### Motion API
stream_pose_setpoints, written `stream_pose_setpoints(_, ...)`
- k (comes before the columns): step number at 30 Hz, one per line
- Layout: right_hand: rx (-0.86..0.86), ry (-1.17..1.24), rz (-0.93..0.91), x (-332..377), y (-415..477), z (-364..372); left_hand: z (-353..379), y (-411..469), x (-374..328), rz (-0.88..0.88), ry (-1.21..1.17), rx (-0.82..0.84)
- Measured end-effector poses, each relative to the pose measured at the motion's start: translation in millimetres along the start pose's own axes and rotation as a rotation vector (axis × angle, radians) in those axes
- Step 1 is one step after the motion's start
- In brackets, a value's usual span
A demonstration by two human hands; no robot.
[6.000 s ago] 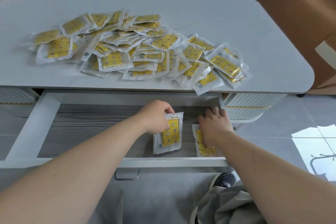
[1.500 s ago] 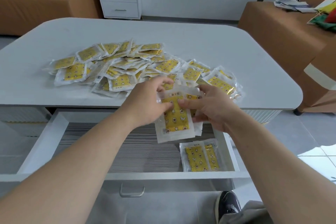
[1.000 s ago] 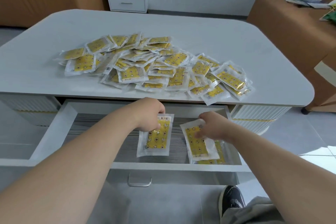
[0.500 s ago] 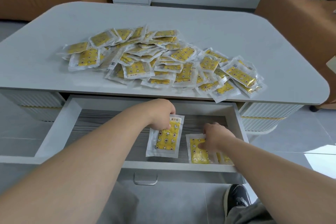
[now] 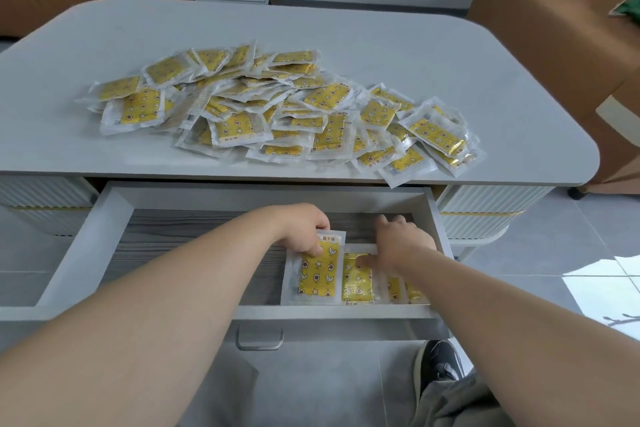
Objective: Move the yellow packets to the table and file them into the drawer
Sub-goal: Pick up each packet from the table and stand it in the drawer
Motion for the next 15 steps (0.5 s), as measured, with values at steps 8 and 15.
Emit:
stream_pose_setpoints(8,-0.004,0.023,-0.060,-10.1,-11.5,-20.2,19.0,29.0,-20.9,0.036,0.000,-0.109)
stream_pose_setpoints(15,0.050,0.021,-0.113,-11.8,-22.4,-26.4,30.5,39.9,-18.4,0.021,0.089,-0.180)
Point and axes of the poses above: each hand's wrist, its own y-axis towards the middle knuckle, its own z-axis out of the palm, x = y × z, the point moved 7 cm from there along y, towards the middle knuckle, and after that the axes turned 9 degrees about -z, right-handed, at the moved point
